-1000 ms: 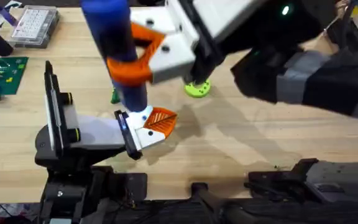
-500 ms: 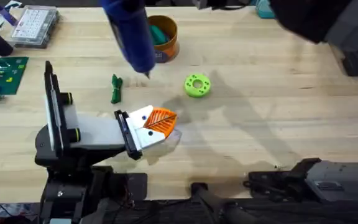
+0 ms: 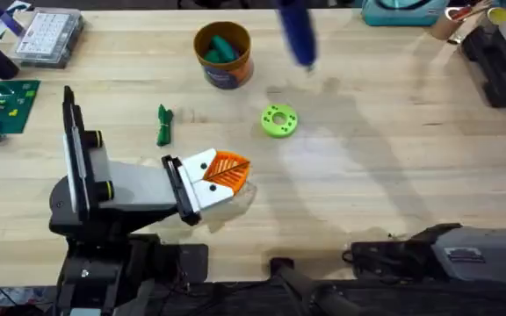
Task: Pick up the gripper from the table and insert it into the empty holder that is missing its gripper. Then pick up a screw, insert it into the mounting hole, and use the screwdriver to tighten it. Finally, clean up the table by picking up the vegetable and placing it into the bucket.
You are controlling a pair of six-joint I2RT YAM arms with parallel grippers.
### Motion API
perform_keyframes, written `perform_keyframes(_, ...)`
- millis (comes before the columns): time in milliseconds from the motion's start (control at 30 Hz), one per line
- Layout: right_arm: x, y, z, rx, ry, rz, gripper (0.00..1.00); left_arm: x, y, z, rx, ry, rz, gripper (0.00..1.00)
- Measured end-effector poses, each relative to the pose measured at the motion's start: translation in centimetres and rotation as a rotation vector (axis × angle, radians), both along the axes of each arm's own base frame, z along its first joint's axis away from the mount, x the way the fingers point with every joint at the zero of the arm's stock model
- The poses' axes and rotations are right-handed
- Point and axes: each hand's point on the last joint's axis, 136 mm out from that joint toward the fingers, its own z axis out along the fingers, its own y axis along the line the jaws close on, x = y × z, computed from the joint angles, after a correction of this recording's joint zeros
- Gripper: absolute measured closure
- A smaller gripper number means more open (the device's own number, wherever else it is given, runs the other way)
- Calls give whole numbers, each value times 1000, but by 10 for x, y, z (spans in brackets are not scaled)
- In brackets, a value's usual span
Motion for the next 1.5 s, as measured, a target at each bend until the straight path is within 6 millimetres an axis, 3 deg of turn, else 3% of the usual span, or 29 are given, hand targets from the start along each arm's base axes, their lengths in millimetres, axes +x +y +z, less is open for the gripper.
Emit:
perform_keyframes(100,20,-39,-21,-218,-73,-122,975,0,0,0,0,0,0,982)
perform_keyframes(267,29,-89,-74,-596,-58,-174,975,0,0,0,0,-1,3,982)
perform_keyframes(300,26,-108,-115,-785,20,-115,975,1,1,0,1,-2,9,982)
perform_keyframes(400,34,-119,-147,-897,63,-78,975,3,1,0,2,-3,17,982)
perform_keyframes(433,42,-135,-187,-981,122,-43,975,5,2,0,3,-6,33,982)
perform_keyframes(667,43,-164,-239,-1043,127,-15,975,6,3,0,4,-8,40,982)
perform_keyframes(800,29,-178,-269,-1078,157,35,975,8,4,1,5,-9,50,982)
perform_keyframes(833,17,-185,-284,-1094,185,64,975,9,4,1,6,-10,55,982)
perform_keyframes(1000,13,-187,-289,-1101,187,80,963,9,4,1,6,-10,56,982)
perform_keyframes(1100,14,-187,-289,-1103,183,84,751,9,4,1,6,-10,56,982)
perform_keyframes(1233,18,-188,-287,-1113,166,80,151,9,4,1,6,-10,57,982)
perform_keyframes(1267,20,-188,-285,-1115,156,75,56,9,4,1,6,-10,57,972)
perform_keyframes(1300,21,-188,-284,-1115,153,73,20,9,4,1,7,-12,58,890)
perform_keyframes(1467,19,-188,-281,-1100,168,44,6,9,4,1,7,-13,59,135)
perform_keyframes(1500,19,-187,-278,-1089,167,32,6,9,4,1,6,-11,59,50)
